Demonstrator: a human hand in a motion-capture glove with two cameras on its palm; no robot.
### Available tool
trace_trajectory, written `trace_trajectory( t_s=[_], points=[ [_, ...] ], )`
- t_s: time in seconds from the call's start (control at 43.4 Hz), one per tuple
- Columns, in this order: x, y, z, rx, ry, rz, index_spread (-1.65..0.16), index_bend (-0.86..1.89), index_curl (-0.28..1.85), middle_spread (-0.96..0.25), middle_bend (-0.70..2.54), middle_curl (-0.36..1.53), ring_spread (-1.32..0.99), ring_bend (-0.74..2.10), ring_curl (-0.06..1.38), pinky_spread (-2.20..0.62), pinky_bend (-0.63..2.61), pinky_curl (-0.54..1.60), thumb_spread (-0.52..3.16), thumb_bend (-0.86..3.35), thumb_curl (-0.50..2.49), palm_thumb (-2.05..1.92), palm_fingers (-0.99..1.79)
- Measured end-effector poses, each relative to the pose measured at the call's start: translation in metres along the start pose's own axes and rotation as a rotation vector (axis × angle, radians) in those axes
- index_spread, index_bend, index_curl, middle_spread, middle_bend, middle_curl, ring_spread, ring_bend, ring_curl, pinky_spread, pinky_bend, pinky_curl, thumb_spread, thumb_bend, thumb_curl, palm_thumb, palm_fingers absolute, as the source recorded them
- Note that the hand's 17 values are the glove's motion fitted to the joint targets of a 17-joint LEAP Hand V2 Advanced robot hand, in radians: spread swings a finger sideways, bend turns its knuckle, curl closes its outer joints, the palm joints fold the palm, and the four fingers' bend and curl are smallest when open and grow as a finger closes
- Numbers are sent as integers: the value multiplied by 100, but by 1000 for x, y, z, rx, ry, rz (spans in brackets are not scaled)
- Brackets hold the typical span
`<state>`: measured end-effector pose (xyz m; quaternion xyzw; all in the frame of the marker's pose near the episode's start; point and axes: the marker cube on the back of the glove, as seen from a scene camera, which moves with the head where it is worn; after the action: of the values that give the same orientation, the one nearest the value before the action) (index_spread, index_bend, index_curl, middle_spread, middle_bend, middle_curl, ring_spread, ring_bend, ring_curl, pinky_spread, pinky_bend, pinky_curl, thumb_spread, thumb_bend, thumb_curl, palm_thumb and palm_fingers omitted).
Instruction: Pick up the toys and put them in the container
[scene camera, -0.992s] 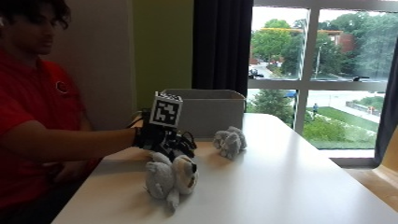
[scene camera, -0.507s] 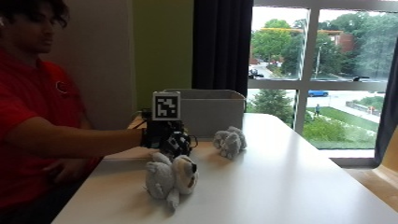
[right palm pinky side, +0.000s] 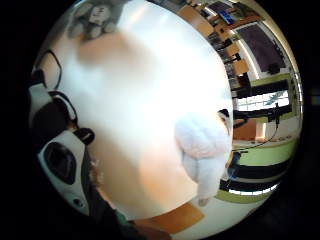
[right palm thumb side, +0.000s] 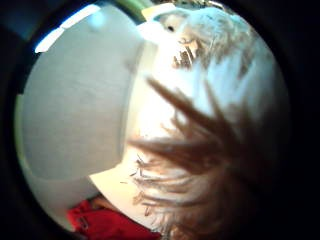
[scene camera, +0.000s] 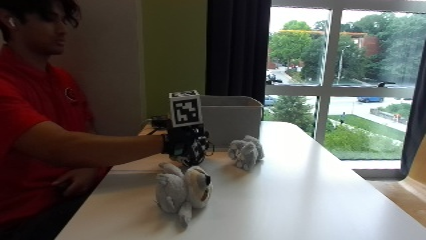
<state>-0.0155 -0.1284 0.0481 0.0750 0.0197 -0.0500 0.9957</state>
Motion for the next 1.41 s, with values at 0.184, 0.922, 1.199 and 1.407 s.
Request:
trace_trajectory(
  t_s=[0.184, 0.922, 1.199, 1.407],
  points=[
    [-16, -11, -28, 69, -12, -46, -44, 21, 57, -39, 82, 53, -42, 109, 45, -45, 90, 37, 65, 1, 70, 53, 119],
    [-243, -86, -189, 145, 5, -322, -47, 17, 78, -39, 77, 61, -40, 110, 44, -46, 87, 37, 62, -2, 83, 47, 108],
    [-272, -91, -159, -20, 50, -347, -46, 17, 80, -39, 51, 54, -38, 92, 39, -36, 99, 41, 83, -4, 78, 31, 68],
    [-242, -75, -165, -34, -24, -370, -43, 13, 72, -21, 20, 44, -16, 46, 27, -10, 111, 43, 102, -9, 60, 1, -15]
  ],
)
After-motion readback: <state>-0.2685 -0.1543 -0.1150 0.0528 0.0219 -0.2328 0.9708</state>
